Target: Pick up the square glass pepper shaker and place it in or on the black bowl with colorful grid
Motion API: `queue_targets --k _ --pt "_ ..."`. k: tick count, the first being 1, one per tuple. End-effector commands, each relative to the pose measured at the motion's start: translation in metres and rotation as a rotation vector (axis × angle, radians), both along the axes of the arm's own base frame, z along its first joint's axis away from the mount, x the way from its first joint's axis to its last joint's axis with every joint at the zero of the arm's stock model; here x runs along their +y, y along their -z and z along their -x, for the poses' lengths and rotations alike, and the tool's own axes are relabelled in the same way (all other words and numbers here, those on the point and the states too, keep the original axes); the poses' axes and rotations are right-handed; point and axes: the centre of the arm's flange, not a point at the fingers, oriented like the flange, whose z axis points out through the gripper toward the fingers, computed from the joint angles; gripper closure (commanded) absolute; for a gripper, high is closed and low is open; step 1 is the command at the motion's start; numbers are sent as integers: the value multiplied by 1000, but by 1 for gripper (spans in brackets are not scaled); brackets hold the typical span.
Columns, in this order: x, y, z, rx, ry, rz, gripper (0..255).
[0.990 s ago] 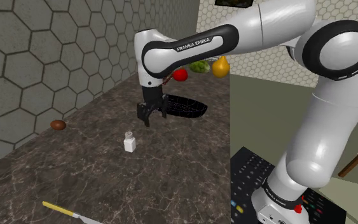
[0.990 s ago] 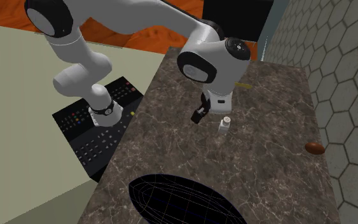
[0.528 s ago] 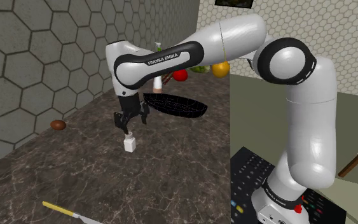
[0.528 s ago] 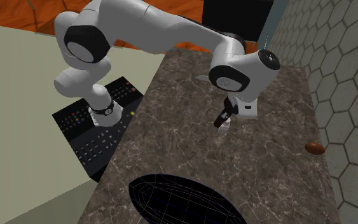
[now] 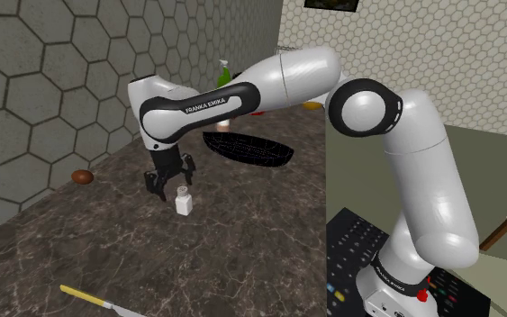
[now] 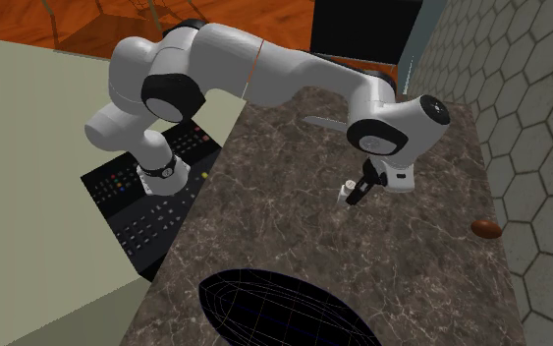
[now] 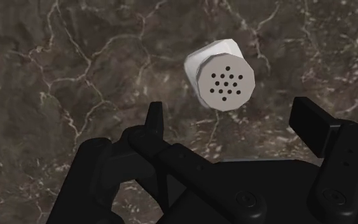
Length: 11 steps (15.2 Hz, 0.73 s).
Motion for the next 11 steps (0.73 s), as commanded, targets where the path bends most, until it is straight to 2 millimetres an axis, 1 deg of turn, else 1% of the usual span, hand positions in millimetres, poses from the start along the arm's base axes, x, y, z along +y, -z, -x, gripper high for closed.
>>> queue_targets --k 1,4,11 --pt "-1 11 1 -1 0 0 0" --pt "-2 24 4 -1 0 0 0" --pt "-2 24 3 -1 0 0 0"
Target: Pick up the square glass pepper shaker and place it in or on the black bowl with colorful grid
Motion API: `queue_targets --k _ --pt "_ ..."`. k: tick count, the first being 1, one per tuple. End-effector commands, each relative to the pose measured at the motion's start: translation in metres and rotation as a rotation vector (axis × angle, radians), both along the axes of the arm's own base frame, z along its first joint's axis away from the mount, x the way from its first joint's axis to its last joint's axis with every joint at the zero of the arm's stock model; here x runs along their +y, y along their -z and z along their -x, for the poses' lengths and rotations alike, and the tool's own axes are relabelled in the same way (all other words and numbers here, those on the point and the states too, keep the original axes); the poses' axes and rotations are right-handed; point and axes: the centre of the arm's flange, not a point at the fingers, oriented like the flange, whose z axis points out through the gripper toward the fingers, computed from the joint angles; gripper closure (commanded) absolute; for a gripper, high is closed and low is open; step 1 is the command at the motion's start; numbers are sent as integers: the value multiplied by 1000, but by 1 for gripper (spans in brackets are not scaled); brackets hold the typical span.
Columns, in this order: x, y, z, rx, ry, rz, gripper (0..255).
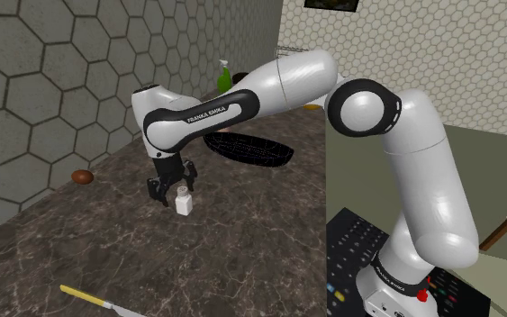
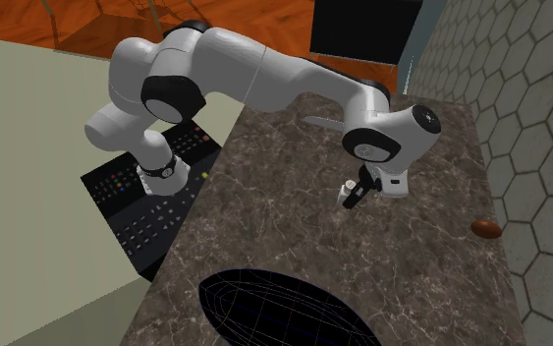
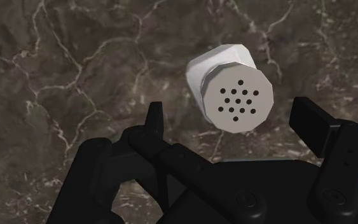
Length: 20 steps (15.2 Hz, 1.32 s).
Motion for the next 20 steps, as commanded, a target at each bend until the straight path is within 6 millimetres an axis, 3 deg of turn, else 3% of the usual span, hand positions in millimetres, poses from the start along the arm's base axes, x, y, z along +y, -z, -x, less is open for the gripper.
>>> queue_targets --k 1,10,20 --pt "0 0 0 0 0 0 255" --pt "0 0 0 0 0 0 255" --pt "0 -53 0 0 0 0 255"
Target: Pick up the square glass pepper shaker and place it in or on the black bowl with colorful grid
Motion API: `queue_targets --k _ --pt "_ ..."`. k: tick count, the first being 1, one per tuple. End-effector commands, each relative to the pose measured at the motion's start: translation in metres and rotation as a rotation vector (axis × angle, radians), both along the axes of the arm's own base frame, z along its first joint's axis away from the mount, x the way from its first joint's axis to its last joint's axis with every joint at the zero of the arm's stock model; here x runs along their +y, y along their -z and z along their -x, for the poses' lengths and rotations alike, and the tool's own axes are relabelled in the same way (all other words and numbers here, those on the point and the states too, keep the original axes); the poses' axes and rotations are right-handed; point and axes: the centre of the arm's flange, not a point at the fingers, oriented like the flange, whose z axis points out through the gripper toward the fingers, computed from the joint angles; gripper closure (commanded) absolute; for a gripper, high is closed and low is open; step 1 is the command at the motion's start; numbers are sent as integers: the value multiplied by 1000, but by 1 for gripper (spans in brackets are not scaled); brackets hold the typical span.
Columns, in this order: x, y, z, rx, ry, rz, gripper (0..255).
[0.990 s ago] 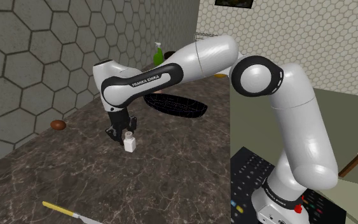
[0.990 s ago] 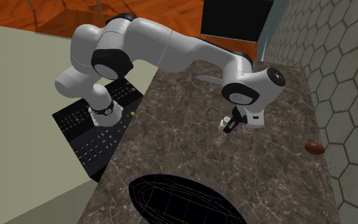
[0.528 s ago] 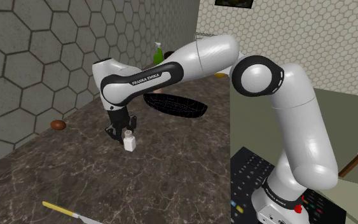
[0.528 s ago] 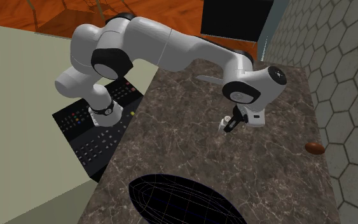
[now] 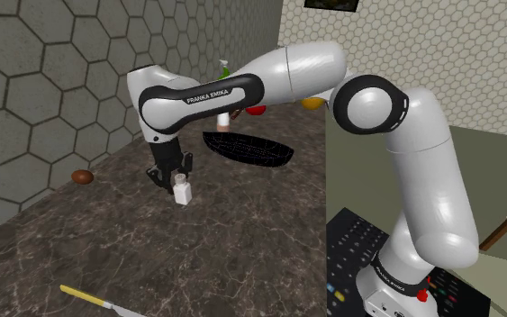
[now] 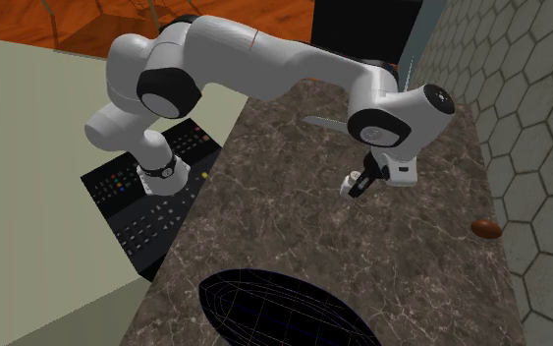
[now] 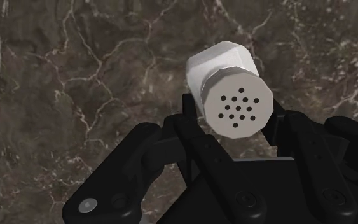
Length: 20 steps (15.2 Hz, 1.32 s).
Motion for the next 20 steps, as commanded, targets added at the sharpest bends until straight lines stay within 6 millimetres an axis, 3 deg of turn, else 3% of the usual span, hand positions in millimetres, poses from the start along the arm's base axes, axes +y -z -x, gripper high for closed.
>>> queue_targets --k 1,20 --pt "0 -10 0 0 0 0 255" --pt "0 -111 0 0 0 0 255"
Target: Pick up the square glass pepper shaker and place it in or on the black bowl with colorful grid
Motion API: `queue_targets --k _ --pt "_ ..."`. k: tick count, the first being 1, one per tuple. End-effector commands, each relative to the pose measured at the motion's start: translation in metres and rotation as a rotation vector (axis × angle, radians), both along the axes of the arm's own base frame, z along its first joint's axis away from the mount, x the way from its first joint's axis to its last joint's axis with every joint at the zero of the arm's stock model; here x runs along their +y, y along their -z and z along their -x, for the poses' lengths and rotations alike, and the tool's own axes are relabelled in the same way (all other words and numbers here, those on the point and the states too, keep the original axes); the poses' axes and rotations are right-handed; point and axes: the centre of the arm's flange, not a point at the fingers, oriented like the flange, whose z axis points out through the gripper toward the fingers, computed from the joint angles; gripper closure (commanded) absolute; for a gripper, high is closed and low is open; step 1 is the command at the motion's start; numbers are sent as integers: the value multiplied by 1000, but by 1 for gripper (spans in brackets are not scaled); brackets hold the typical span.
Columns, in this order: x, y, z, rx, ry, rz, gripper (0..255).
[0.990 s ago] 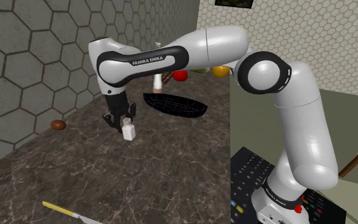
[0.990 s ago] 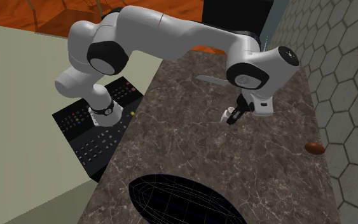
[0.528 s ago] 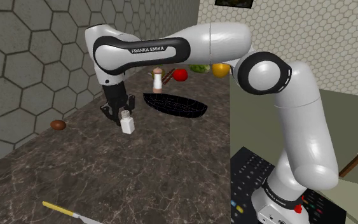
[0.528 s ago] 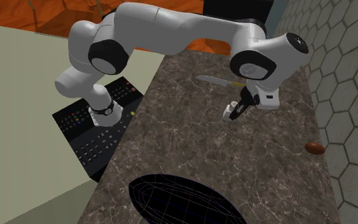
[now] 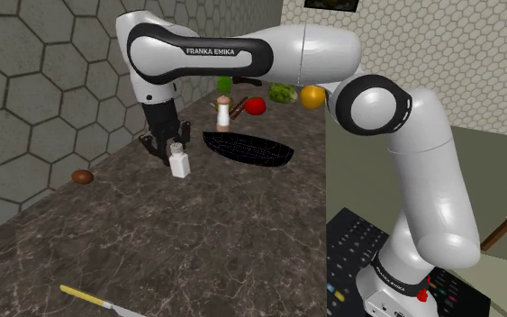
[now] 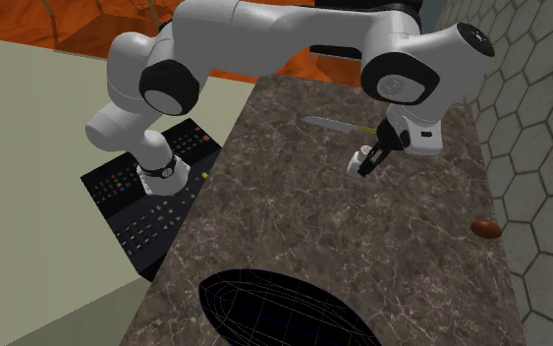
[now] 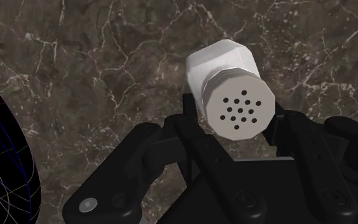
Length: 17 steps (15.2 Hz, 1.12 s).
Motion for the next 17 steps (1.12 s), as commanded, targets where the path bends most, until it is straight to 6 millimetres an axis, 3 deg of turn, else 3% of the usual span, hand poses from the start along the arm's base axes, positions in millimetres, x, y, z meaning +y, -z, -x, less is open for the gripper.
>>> queue_targets --k 1,3,17 --pt "1 -11 0 0 0 0 255" --pt "1 -19 1 1 0 0 255" --pt "-175 -21 -58 0 0 0 255"
